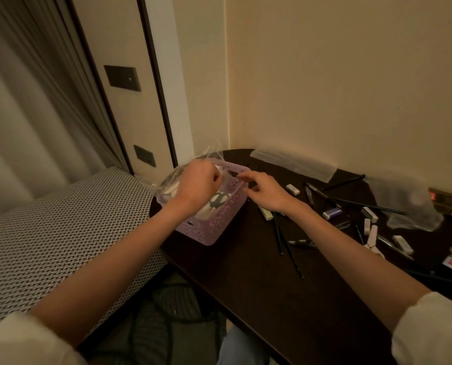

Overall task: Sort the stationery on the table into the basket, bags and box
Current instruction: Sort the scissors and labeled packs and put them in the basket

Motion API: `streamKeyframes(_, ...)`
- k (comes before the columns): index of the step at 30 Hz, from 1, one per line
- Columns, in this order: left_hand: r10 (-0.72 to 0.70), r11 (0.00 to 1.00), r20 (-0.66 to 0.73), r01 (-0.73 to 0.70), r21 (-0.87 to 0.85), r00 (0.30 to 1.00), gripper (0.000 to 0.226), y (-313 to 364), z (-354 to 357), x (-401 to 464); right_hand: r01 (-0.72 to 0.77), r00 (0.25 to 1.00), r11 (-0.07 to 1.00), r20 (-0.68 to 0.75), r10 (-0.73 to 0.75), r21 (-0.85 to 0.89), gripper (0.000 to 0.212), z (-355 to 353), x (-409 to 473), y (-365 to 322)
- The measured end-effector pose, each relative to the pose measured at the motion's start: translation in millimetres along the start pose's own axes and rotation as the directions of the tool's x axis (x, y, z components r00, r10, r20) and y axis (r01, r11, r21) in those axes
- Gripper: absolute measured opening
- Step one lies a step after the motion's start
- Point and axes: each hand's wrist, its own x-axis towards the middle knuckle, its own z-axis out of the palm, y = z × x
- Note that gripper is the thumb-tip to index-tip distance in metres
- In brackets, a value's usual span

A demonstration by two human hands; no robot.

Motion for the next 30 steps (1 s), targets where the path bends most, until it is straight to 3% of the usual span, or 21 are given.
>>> streamKeyframes(5, 0.069, 0.997, 0.080, -0.073, 0.040, 0.994, 0.040, 1.5, 11.2, -0.5, 0.012, 0.997, 0.993, 0.080, -0.002, -0.117, 0.049, 5.3, -0.8, 8.8)
streamKeyframes(7, 0.038, 0.999, 0.099, -0.034, -0.037, 0.994, 0.032, -3.8, 21.2, 1.4, 0.013, 0.995, 0.991, 0.096, 0.000, -0.130, 0.049, 6.7, -2.4, 10.5)
streamKeyframes(9, 0.008, 0.982, 0.159, 0.023, -0.188, 0.987, 0.009, -6.5, 24.4, 4.8, 0.017, 0.994, 0.992, 0.108, -0.003, -0.126, 0.049, 8.3, -4.0, 12.1)
streamKeyframes(11, -0.019, 0.964, 0.250, 0.083, -0.251, 0.968, 0.011, -9.6, 25.5, 6.8, 0.033, 0.993, 0.994, 0.112, -0.020, -0.109, 0.047, 8.6, -5.4, 12.7)
streamKeyframes(17, -0.086, 0.959, 0.488, 0.204, -0.195, 0.869, 0.022, -20.0, 32.9, -4.4, 0.040, 0.990, 0.989, 0.140, -0.020, -0.144, 0.048, 5.2, -13.7, 8.3)
streamKeyframes(23, -0.071, 0.964, 0.446, 0.176, -0.200, 0.892, 0.026, -8.8, 25.0, -3.7, -0.015, 0.987, 0.978, 0.155, 0.048, -0.206, 0.051, -0.8, -24.5, 10.4)
streamKeyframes(30, -0.125, 0.937, 0.106, 0.153, -0.314, 0.986, 0.033, 28.2, 17.7, -16.3, -0.216, 0.968, 0.932, 0.058, 0.243, -0.290, 0.052, -20.0, -73.9, 31.4)
